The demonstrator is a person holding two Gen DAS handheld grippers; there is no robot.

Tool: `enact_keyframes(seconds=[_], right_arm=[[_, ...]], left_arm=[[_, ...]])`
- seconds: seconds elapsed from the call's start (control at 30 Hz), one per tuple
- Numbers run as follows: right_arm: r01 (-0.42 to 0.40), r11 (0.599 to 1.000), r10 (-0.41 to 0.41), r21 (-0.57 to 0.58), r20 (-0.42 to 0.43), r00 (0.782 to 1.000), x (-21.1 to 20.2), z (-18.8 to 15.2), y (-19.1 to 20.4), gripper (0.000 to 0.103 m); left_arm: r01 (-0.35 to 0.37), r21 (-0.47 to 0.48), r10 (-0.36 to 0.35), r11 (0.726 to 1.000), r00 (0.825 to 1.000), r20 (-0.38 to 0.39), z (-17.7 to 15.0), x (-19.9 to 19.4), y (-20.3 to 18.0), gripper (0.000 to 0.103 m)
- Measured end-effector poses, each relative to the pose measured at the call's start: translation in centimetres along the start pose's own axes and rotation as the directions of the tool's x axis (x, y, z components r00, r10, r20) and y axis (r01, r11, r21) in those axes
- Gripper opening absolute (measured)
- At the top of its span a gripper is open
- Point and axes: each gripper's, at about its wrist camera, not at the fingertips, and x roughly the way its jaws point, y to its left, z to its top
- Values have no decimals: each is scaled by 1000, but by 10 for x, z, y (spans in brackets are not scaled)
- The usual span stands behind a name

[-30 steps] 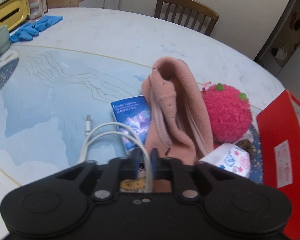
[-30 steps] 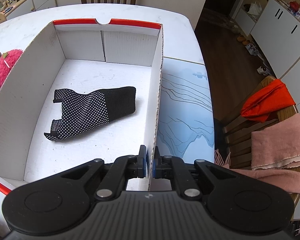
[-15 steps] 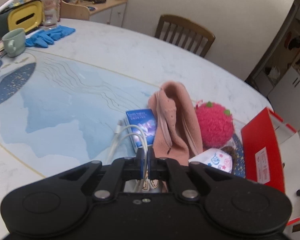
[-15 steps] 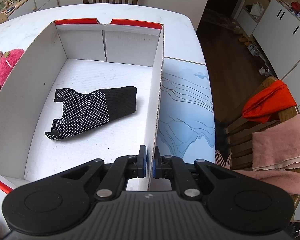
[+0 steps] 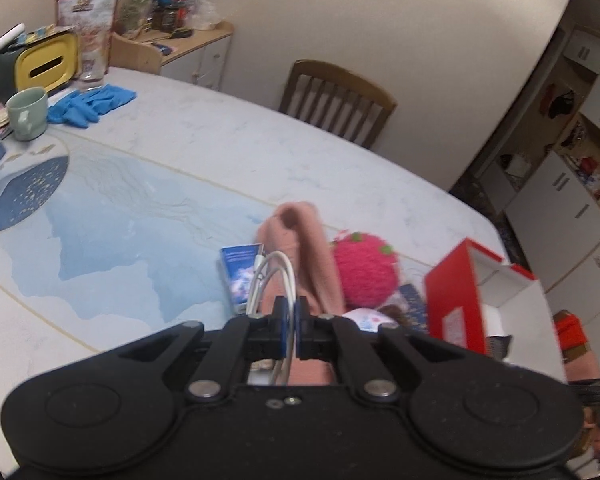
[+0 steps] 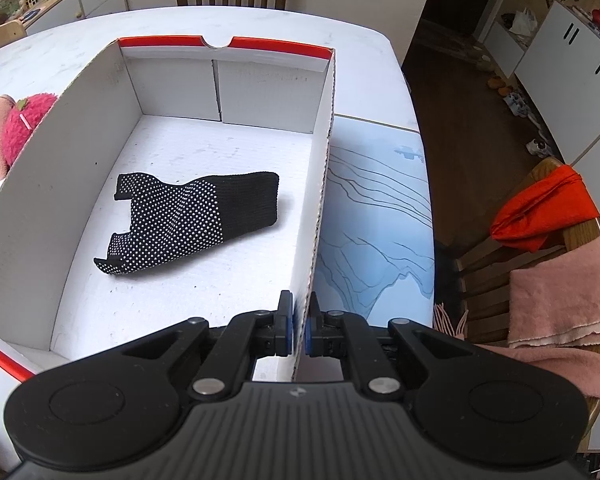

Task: Organize objects
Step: 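Close the left gripper on the white USB cable and lift it, then carry the cable into the box and release it onto the glove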

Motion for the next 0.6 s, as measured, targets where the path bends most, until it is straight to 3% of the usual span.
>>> enact_keyframes(seconds=[0.3, 0.43, 0.6], right_arm=[[-16, 1000, 16, 2, 8, 1000, -1, -3, 1, 5], [-17, 1000, 17, 12, 11, 1000, -1, -4, 1, 5], [-7, 1000, 6, 28, 13, 1000, -1, -5, 1, 5]], left_arm=[[115, 151, -117, 982, 993, 9, 18, -16, -67, 1], [198, 235, -201, 952, 980, -12, 22, -8, -111, 1], [283, 346, -280, 895, 958, -60, 18, 8, -171, 1]])
